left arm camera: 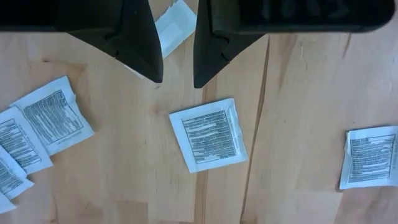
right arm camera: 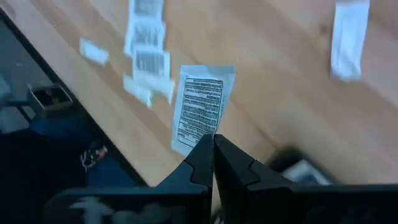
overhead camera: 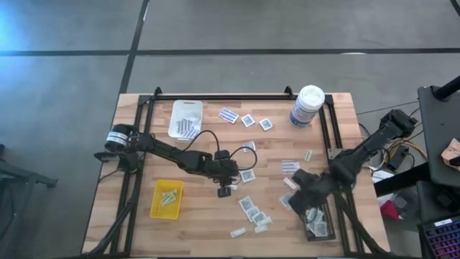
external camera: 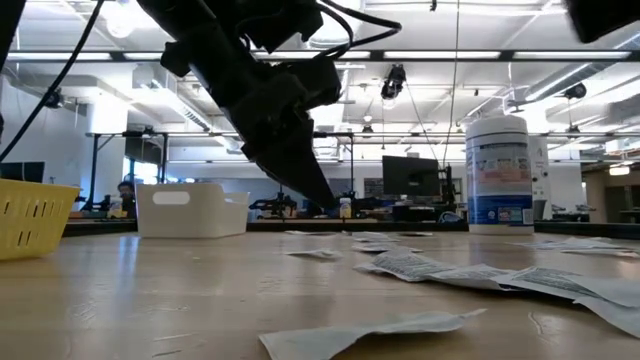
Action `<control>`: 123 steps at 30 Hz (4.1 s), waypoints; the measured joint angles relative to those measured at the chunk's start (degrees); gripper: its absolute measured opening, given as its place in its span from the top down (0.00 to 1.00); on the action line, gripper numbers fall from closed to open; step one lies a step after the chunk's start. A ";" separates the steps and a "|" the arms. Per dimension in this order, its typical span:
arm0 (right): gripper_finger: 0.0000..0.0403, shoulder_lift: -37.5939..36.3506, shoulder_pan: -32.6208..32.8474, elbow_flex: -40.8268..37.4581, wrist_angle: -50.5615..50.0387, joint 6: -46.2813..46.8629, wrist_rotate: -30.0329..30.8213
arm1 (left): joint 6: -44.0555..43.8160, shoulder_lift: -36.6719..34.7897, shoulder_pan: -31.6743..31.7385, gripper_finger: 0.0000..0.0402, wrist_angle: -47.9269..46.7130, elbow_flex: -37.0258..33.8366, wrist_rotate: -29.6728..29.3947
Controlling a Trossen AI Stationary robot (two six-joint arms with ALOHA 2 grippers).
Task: Pick & Place First Aid Supplies
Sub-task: Put the towelette pack into the black bin, then put the green bandage into the yellow bin
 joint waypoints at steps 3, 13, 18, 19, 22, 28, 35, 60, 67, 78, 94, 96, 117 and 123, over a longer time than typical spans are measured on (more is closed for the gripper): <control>0.98 -0.11 4.11 0.00 -0.41 5.33 -0.02 | -0.09 0.00 -0.12 0.75 -0.18 0.00 0.00; 0.98 0.02 17.37 0.00 -5.88 25.83 0.04 | -0.13 0.00 -0.42 0.75 -0.68 0.00 0.00; 0.98 0.03 22.58 -0.02 -6.12 31.74 0.08 | -0.13 0.00 -0.42 0.75 -2.19 0.00 0.02; 0.98 0.03 23.30 -0.08 -6.15 31.64 0.35 | -0.13 0.00 -0.40 0.75 -2.27 0.00 0.00; 0.98 0.05 24.34 -0.38 -7.39 31.57 0.92 | -0.02 0.00 -0.40 0.75 -2.37 0.00 0.00; 0.98 0.11 24.23 -0.65 -7.40 31.93 1.10 | -0.02 0.00 -0.40 0.75 -2.35 0.00 0.00; 0.98 0.11 23.91 -1.15 -7.23 32.23 1.09 | 0.00 0.00 -0.40 0.75 -2.36 0.00 0.00; 0.71 0.03 22.83 -2.22 -6.72 34.08 16.39 | 0.32 0.00 -0.48 0.75 -2.37 0.00 0.00; 0.75 0.03 18.18 -0.76 -2.91 21.44 29.68 | 1.09 0.00 -1.95 0.75 -2.38 0.00 0.01; 0.78 4.15 5.12 -0.74 12.07 -8.26 32.26 | 2.14 0.00 -3.79 0.75 -5.21 -0.72 0.79; 0.79 16.63 -11.63 -0.74 19.52 -18.35 24.07 | 2.10 0.00 -3.86 0.75 3.59 -7.08 0.13; 0.79 18.31 -14.12 -0.74 22.70 -21.00 20.96 | 1.92 0.00 -3.86 0.75 4.63 -8.17 0.13; 0.76 33.82 -24.75 -0.70 55.41 -29.92 8.40 | -2.85 -0.13 -3.79 0.75 10.29 -12.81 -8.02; 0.73 36.25 -24.81 -0.72 57.65 -29.32 8.45 | -5.54 -0.21 -3.79 0.75 13.18 -14.49 -8.00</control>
